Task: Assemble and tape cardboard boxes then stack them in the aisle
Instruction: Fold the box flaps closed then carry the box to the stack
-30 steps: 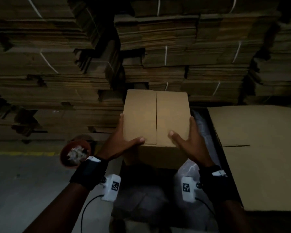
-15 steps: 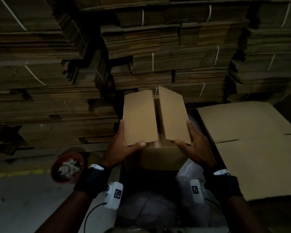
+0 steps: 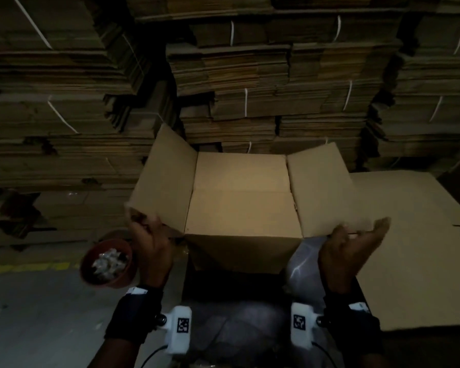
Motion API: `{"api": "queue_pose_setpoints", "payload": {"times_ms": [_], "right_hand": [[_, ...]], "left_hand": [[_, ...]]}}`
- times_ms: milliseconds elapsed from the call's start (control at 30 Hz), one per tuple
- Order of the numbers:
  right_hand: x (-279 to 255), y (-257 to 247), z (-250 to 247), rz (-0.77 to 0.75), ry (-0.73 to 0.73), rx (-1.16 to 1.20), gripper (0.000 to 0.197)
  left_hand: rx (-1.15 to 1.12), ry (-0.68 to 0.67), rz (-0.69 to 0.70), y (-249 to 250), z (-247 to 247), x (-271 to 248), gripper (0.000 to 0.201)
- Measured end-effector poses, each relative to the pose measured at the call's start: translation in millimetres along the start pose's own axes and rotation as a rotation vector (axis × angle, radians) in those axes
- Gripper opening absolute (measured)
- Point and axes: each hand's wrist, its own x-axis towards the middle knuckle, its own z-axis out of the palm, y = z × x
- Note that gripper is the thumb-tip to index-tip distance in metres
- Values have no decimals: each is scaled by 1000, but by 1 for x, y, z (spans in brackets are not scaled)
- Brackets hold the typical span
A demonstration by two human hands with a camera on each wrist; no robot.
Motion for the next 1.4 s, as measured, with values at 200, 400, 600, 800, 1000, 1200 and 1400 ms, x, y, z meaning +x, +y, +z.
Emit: {"api": "queue_pose_setpoints", "payload": {"times_ms": [200, 400, 600, 800, 1000, 1200, 1400], "right_hand": [[31, -7, 10, -414, -568, -644, 36], [65, -48, 61, -208, -954, -661, 59], [73, -41, 89, -178, -1074, -615, 60], [46, -25, 65, -31, -974, -373, 68], [24, -18, 32, -2, -946, -499, 68], [19, -16, 14, -446, -930, -675, 48], [11, -42, 14, -720, -986, -715, 47]], "left_hand": [[821, 98, 359, -27, -23, 25, 39], [535, -486, 106, -20, 3, 26, 83], [320, -681, -21, -40, 18, 36, 107], [494, -675, -23, -25, 19, 59, 105], [505, -472, 64, -16, 38, 80, 72], [321, -364, 135, -1, 67, 111, 35], [391, -582, 277, 31, 84, 114, 37]]}}
